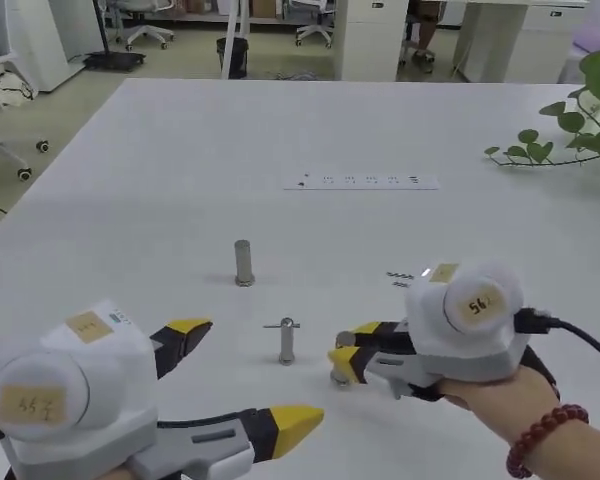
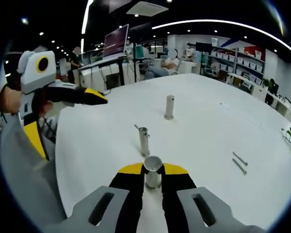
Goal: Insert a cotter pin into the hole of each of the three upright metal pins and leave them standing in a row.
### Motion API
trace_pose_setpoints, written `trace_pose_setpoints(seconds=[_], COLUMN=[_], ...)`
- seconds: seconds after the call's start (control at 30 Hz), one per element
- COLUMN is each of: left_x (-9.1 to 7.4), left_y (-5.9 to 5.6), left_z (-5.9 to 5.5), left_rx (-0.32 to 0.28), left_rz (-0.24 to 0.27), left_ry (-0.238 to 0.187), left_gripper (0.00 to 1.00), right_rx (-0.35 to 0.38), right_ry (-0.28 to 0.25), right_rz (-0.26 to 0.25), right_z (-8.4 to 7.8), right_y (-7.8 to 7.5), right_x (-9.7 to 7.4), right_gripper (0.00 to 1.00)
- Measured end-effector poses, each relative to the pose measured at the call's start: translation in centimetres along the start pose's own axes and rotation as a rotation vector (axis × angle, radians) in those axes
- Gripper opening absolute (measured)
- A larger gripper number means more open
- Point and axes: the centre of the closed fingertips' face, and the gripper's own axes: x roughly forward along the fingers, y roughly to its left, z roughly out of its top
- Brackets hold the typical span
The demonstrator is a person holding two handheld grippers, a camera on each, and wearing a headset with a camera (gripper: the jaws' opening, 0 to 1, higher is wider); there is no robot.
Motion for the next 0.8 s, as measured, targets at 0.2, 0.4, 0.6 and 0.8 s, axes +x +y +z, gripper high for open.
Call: trace_pose_setpoints(seconds=[0.2, 0.4, 0.6, 0.8], left_x=[0.00, -0.03, -0.15, -0.25], left_y=[-0.11, -0.27, -0.31, -0.39], left_z=[-0.09, -0.19, -0.13, -0.23], left_rx=[0.000, 0.000, 0.003, 0.002], left_rz=[-0.003, -0.006, -0.008, -0.009], left_ry=[0.002, 0.004, 0.001, 0.004], left_gripper=[0.86, 0.85, 0.85, 0.84], right_rx=[0.026, 0.033, 0.025, 0.027], right_ry=[-0.005, -0.008, -0.009, -0.009], right_rz=[-0.017, -0.032, -0.048, -0.055], right_z=[-0.29, -0.51, -0.62, -0.84], right_y=[0.27, 0.72, 0.77, 0.91], right_x=[-0.19, -0.24, -0.30, -0.45], right_gripper=[0.13, 0.13, 0.13, 0.13])
